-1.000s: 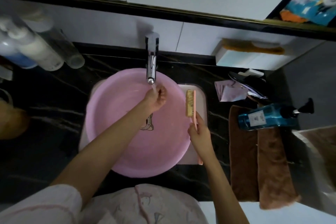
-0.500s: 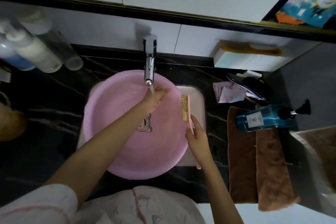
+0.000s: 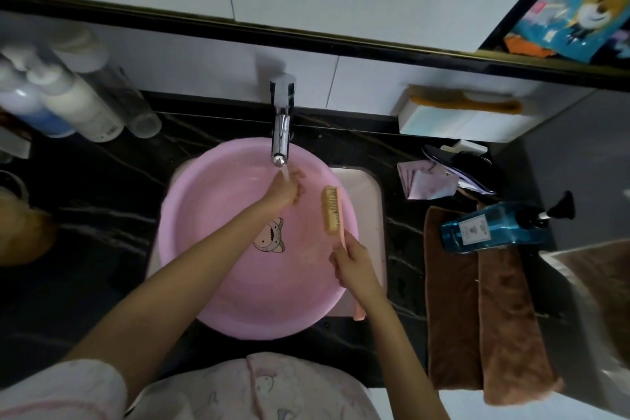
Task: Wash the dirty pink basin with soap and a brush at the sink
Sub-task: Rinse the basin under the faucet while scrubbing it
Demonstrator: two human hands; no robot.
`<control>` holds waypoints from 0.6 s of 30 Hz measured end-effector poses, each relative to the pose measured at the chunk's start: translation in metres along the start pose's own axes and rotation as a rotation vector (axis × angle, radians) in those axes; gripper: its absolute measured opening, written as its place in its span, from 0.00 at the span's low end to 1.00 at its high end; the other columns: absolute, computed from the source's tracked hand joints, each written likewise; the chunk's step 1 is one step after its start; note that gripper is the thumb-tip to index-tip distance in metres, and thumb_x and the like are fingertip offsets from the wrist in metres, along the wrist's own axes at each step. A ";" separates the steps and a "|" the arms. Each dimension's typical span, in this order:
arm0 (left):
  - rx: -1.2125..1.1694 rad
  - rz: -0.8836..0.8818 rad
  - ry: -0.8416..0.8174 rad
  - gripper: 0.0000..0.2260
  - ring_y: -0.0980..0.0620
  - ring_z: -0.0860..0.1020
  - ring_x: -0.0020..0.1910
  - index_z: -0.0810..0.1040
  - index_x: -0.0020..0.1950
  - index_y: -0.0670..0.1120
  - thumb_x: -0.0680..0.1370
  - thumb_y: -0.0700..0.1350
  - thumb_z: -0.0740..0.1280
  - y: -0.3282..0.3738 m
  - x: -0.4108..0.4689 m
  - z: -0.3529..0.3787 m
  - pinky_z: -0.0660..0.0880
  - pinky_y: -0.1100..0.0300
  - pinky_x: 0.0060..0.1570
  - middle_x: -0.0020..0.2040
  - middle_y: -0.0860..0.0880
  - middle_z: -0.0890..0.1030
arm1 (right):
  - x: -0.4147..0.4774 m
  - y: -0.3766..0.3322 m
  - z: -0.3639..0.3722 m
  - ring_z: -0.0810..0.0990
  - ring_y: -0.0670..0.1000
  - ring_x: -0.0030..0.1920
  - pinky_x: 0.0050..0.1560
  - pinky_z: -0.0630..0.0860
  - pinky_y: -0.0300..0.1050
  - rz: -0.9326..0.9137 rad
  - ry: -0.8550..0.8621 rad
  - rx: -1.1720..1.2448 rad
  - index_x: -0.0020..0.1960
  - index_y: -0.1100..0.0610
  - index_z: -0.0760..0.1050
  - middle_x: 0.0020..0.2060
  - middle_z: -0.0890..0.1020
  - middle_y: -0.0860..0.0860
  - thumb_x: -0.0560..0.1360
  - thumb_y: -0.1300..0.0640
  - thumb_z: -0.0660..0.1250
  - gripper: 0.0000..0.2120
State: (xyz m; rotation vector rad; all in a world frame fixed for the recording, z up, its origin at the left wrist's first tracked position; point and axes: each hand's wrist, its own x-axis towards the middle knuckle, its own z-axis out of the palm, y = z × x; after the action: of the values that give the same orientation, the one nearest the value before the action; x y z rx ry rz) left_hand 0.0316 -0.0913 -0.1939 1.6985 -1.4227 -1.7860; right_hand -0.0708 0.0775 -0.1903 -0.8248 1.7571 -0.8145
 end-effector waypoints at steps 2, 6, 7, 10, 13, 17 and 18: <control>0.047 0.016 0.007 0.12 0.51 0.72 0.35 0.67 0.60 0.40 0.78 0.30 0.53 -0.002 -0.007 -0.004 0.69 0.62 0.32 0.44 0.44 0.73 | 0.007 -0.011 0.005 0.68 0.47 0.27 0.23 0.64 0.35 0.108 -0.087 0.116 0.50 0.54 0.72 0.33 0.73 0.49 0.81 0.58 0.53 0.09; 0.380 0.108 0.083 0.19 0.49 0.72 0.58 0.66 0.67 0.42 0.77 0.34 0.60 -0.018 -0.036 -0.026 0.70 0.60 0.53 0.62 0.44 0.68 | 0.029 -0.034 0.012 0.64 0.44 0.23 0.20 0.58 0.34 0.210 -0.262 0.349 0.55 0.59 0.70 0.33 0.72 0.51 0.82 0.58 0.53 0.09; 0.471 0.141 0.142 0.18 0.47 0.72 0.60 0.69 0.66 0.45 0.76 0.35 0.61 -0.022 -0.046 -0.035 0.69 0.57 0.59 0.65 0.44 0.68 | 0.036 -0.039 0.014 0.63 0.43 0.21 0.19 0.58 0.34 0.224 -0.313 0.424 0.56 0.59 0.69 0.32 0.72 0.50 0.82 0.58 0.52 0.09; 0.611 0.270 0.369 0.15 0.45 0.73 0.59 0.76 0.60 0.45 0.75 0.35 0.64 -0.027 -0.073 -0.063 0.68 0.54 0.63 0.63 0.44 0.72 | 0.049 -0.044 0.015 0.61 0.42 0.19 0.16 0.58 0.33 0.272 -0.428 0.594 0.59 0.59 0.67 0.29 0.72 0.49 0.82 0.57 0.49 0.11; 0.701 0.384 0.591 0.17 0.42 0.72 0.61 0.77 0.58 0.43 0.71 0.33 0.67 -0.031 -0.097 -0.092 0.65 0.51 0.63 0.60 0.42 0.74 | 0.055 -0.047 0.020 0.61 0.42 0.18 0.15 0.58 0.32 0.307 -0.471 0.623 0.58 0.59 0.68 0.27 0.72 0.49 0.82 0.57 0.49 0.12; 0.837 0.336 0.771 0.25 0.37 0.67 0.62 0.72 0.65 0.41 0.68 0.35 0.69 -0.037 -0.115 -0.119 0.63 0.46 0.61 0.63 0.37 0.70 | 0.057 -0.053 0.023 0.60 0.42 0.17 0.14 0.57 0.32 0.383 -0.487 0.618 0.56 0.59 0.67 0.26 0.71 0.49 0.82 0.58 0.48 0.11; 0.858 0.273 0.774 0.27 0.36 0.66 0.62 0.70 0.67 0.40 0.68 0.37 0.70 -0.038 -0.116 -0.123 0.63 0.45 0.61 0.64 0.36 0.69 | 0.058 -0.055 0.024 0.60 0.42 0.17 0.14 0.56 0.31 0.397 -0.487 0.606 0.53 0.59 0.68 0.26 0.70 0.49 0.82 0.58 0.47 0.11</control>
State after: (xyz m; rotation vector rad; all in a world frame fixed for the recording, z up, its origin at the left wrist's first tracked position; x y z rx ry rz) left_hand 0.1852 -0.0391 -0.1327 2.0522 -1.9690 -0.2313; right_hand -0.0556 -0.0036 -0.1801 -0.2219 1.0940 -0.7377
